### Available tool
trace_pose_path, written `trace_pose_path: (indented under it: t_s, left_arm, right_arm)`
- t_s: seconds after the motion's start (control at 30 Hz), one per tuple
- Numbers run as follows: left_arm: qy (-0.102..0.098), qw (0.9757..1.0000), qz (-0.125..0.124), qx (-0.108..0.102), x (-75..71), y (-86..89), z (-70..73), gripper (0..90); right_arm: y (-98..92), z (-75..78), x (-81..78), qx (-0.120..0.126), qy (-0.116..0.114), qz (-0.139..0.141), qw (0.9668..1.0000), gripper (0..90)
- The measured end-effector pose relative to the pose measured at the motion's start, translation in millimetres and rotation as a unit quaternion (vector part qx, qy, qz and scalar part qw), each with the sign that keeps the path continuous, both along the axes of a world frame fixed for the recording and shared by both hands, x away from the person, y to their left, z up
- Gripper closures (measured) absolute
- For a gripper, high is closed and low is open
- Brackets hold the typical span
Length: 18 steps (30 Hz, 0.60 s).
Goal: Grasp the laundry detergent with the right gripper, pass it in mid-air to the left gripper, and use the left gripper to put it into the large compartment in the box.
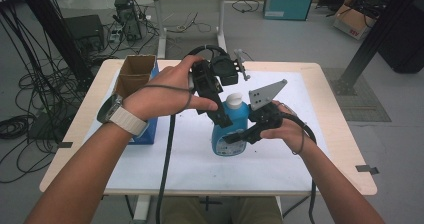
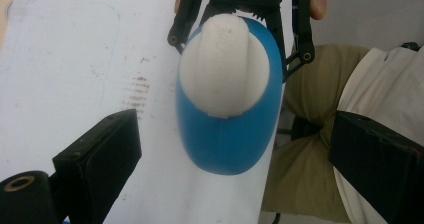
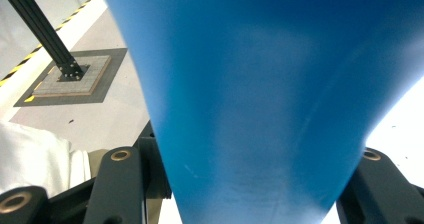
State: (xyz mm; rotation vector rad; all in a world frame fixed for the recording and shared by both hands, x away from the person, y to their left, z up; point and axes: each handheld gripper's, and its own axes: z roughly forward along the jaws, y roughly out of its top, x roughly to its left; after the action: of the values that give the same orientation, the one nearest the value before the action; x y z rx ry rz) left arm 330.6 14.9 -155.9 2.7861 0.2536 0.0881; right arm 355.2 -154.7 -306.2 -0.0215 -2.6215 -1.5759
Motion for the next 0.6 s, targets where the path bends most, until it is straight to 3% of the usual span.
trace_pose_path:
  t_s: [0.6]
  left_arm:
    - [-0.002,1.0,-0.003,0.002,-0.7,-0.7,0.5,7.3]
  right_arm:
    - [1.2,-1.0,-0.8,-0.004,0.0,0.004,1.0,44.0]
